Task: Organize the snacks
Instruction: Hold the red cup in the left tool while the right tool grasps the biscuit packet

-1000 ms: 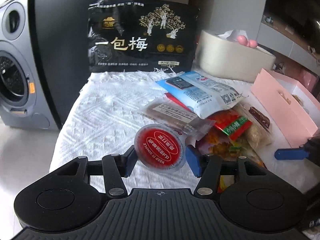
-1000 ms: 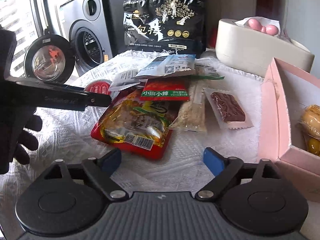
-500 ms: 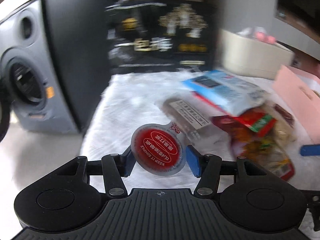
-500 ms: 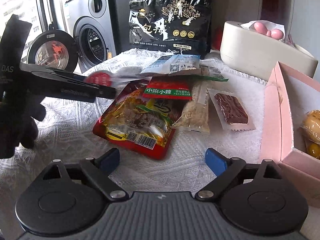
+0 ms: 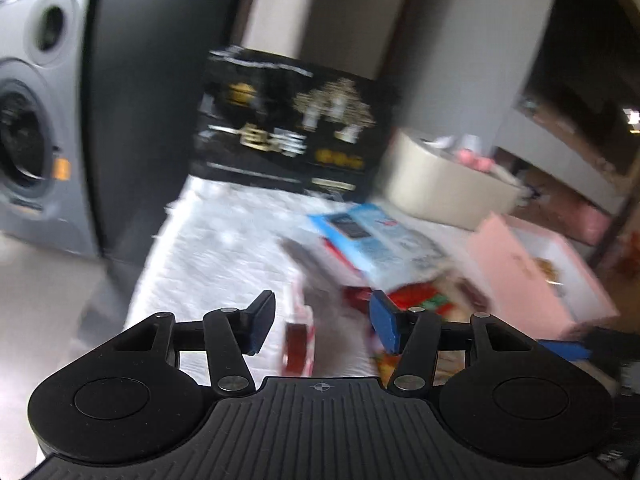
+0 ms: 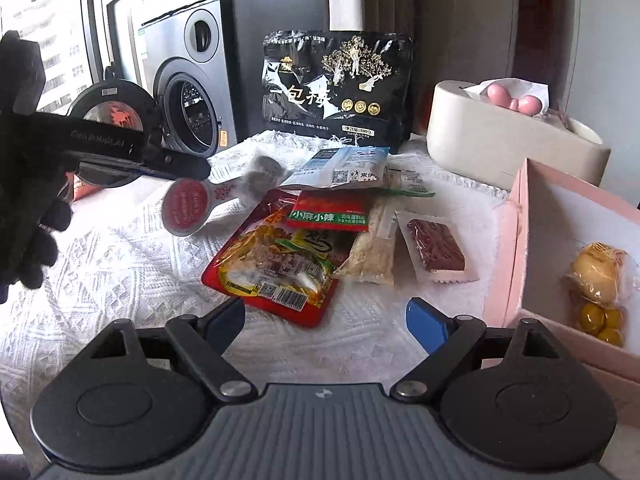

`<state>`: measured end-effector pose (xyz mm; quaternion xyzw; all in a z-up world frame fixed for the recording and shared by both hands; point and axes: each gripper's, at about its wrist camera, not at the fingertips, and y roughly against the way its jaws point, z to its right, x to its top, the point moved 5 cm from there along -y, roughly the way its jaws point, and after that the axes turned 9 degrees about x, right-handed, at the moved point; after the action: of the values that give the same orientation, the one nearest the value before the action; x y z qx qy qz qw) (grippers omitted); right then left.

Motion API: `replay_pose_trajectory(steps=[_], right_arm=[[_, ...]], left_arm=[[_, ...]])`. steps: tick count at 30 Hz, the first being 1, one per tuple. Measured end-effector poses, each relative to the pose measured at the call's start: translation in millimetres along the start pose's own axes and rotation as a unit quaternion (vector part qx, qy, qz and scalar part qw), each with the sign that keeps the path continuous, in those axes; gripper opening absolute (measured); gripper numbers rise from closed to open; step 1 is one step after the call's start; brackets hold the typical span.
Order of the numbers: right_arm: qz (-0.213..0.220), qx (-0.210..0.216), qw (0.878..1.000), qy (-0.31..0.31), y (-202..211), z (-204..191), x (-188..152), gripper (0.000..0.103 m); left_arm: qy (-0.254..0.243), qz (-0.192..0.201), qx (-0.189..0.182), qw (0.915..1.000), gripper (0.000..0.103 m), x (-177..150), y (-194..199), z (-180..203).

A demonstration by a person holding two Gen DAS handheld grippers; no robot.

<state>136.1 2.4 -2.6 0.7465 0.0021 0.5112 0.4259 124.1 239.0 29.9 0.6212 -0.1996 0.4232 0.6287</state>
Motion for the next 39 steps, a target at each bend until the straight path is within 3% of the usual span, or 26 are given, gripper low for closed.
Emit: replay_pose_trajectory(steps=[8,13,18,21,26,30,33,39], right_arm=[[0.037,0.006,0.999,0.037,-7.5,-16.9,48.4,0.089],[0.025,0.023,0.997,0.069,-47.2,-38.0,83.3,0.085],[-0.028,0.057,0.998,0.005,-109.7,-38.1,106.8,0.051],[-0.064,0.066,0.995,-0.030,-146.0,-31.8,110.9,0.048],[-0.099,0.034,0.994,0.018,-173.6,-36.0,106.7,0.048],[-0.098,0.031,0.994,0.033,-176.1,-38.2,106.2,0.048],[-0.100,0.035,0.994,0.033,-167.0,-42.4,107.1,0.040],[-0.040,0.069,0.997,0.011,-111.7,-45.4,123.7,0.039]], left_arm=[[-0.035,-0.016,0.084,0.9957,0.057,-20.7,-14.8,-27.7],[-0.060,-0.009,0.048,0.9970,0.057,-27.3,-17.6,-29.9],[-0.071,-0.003,0.028,0.9971,0.057,-37.1,-14.7,-28.3],[-0.070,0.001,0.012,0.9975,0.058,-43.6,-14.0,-29.0],[-0.064,0.006,-0.002,0.9979,0.059,-46.8,-13.3,-30.2],[-0.050,0.004,-0.010,0.9987,0.059,-47.0,-13.6,-34.3],[-0.052,0.003,-0.008,0.9986,0.059,-47.3,-14.4,-34.6],[-0.075,0.002,0.009,0.9971,0.059,-48.3,-16.0,-28.9]])
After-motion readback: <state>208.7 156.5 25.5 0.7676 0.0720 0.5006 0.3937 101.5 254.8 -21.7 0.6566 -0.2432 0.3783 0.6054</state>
